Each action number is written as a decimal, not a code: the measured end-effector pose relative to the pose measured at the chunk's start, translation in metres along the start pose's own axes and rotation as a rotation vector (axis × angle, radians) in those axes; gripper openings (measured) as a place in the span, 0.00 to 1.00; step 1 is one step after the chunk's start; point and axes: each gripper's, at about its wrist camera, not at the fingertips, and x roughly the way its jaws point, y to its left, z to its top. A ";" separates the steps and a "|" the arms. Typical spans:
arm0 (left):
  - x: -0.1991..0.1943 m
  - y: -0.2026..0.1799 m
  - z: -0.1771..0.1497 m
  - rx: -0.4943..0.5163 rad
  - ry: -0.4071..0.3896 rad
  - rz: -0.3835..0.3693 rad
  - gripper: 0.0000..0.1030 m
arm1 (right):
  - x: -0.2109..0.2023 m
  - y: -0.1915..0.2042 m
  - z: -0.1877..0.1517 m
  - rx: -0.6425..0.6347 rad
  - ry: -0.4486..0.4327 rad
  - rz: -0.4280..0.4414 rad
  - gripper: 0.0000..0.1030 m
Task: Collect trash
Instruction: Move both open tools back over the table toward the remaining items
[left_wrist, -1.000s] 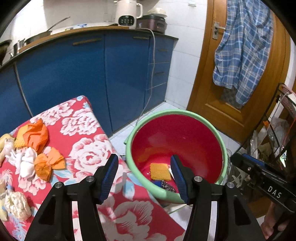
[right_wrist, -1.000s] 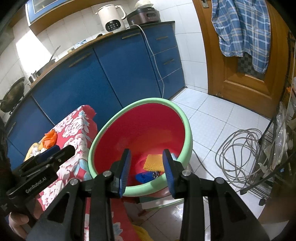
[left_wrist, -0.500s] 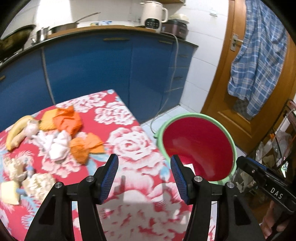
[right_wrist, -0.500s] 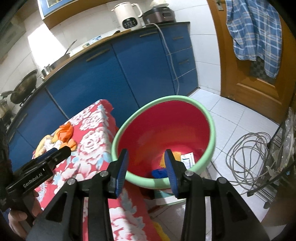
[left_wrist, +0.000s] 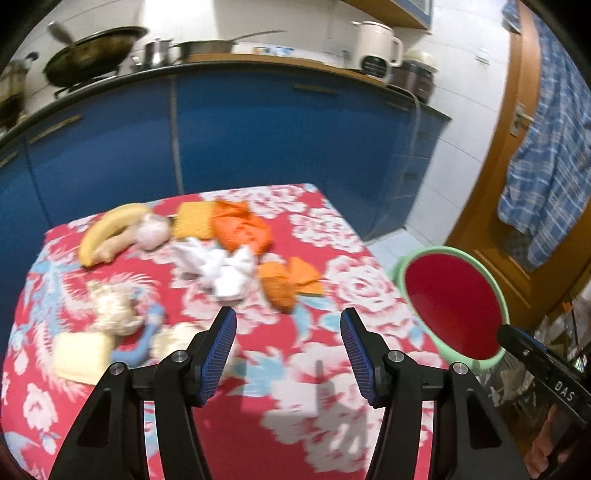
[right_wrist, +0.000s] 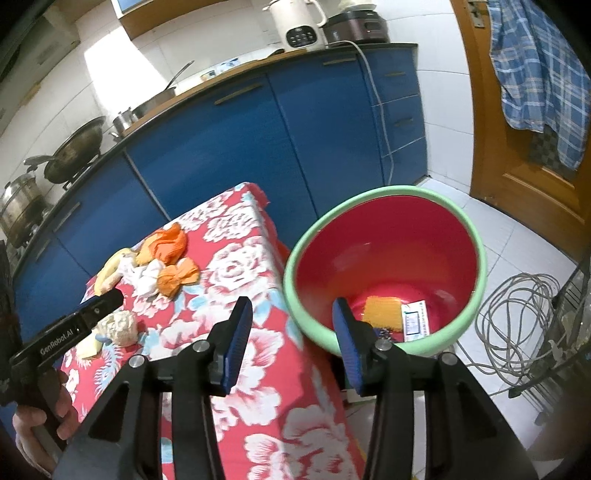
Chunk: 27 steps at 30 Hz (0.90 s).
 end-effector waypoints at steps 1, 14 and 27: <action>-0.002 0.008 0.000 -0.011 -0.004 0.012 0.58 | 0.001 0.004 0.000 -0.004 0.003 0.005 0.46; -0.008 0.088 0.003 -0.098 -0.018 0.133 0.60 | 0.018 0.048 0.000 -0.059 0.037 0.041 0.47; 0.016 0.139 -0.004 -0.182 0.036 0.197 0.60 | 0.048 0.101 -0.001 -0.149 0.088 0.071 0.47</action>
